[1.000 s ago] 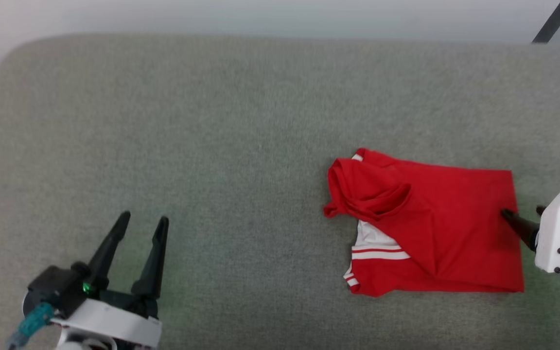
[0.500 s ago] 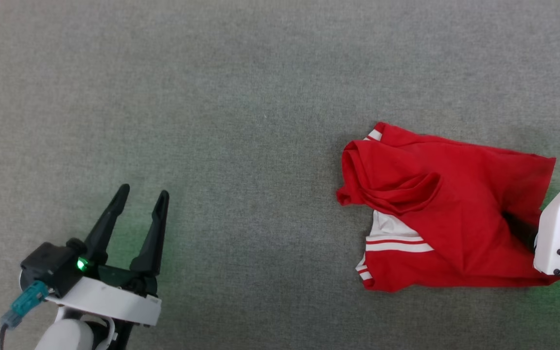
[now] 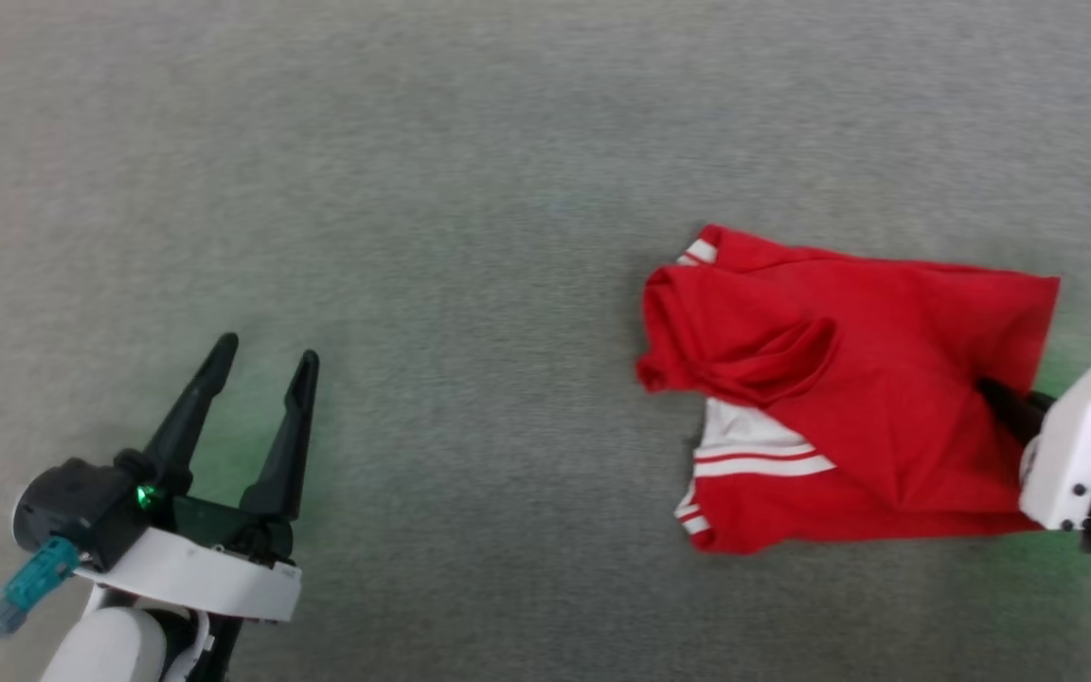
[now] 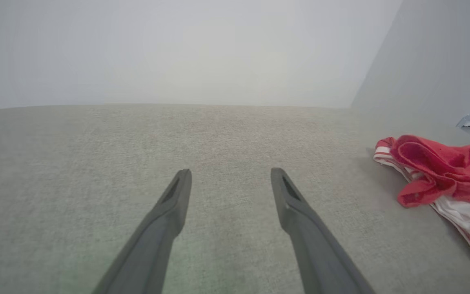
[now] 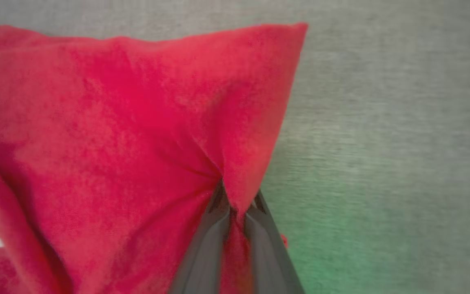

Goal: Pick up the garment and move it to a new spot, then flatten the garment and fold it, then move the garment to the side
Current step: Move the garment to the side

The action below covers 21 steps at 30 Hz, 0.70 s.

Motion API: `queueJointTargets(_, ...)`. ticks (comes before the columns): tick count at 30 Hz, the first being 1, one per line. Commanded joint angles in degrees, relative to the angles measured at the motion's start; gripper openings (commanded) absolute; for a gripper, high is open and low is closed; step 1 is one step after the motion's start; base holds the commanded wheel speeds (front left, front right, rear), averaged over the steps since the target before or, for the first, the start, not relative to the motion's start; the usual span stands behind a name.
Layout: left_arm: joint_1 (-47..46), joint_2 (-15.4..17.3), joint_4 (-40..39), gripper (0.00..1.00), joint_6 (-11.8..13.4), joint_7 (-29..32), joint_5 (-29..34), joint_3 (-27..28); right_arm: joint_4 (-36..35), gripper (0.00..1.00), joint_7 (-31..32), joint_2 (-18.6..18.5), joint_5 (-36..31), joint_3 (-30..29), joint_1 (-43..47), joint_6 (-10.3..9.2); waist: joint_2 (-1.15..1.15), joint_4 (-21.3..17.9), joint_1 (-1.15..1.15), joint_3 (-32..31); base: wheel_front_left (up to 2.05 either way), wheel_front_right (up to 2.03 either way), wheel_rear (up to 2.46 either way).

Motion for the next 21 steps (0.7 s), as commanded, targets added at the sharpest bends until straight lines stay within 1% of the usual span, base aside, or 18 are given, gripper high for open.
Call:
queueJointTargets(1, -0.24, 0.4, -0.64, 1.0, 0.09, 0.08, 0.6, -0.3, 0.03, 0.0, -1.36, -0.87, 0.25, -1.3, 1.24, -0.11, 0.0, -3.27, 0.0, -0.14, 0.0, 0.0, 0.0)
queueJointTargets(7, -1.92, 2.38, -3.48, 1.0, 0.09, 0.08, 1.45, -1.51, 0.42, 0.0, -5.76, -2.37, 1.01, -5.85, -0.41, -0.09, 0.0, -7.58, 0.0, 0.84, 0.0, 0.0, 0.0)
queueJointTargets(12, -5.36, 3.74, -5.68, 1.0, 0.09, 0.08, 2.04, -4.46, 1.44, 0.0, -8.93, -1.91, 0.36, -10.99, -1.28, -0.09, 0.0, -9.88, 0.0, 2.06, 0.0, 0.0, 0.0)
queueJointTargets(17, -8.8, 5.06, -7.46, 1.0, 0.09, 0.08, 2.45, -7.72, 3.29, 0.0, -12.09, -2.17, -1.41, -14.43, -3.16, -0.09, 0.0, -11.25, 0.0, 3.65, 0.0, 0.0, 0.0)
queueJointTargets(21, -10.31, 5.74, -7.98, 1.0, 0.1, 0.08, 2.31, -8.14, 5.94, 0.0, -14.54, -3.9, -3.17, -15.38, -5.65, -0.09, 0.0, -11.59, 0.0, 4.74, 0.0, 0.0, 0.0)
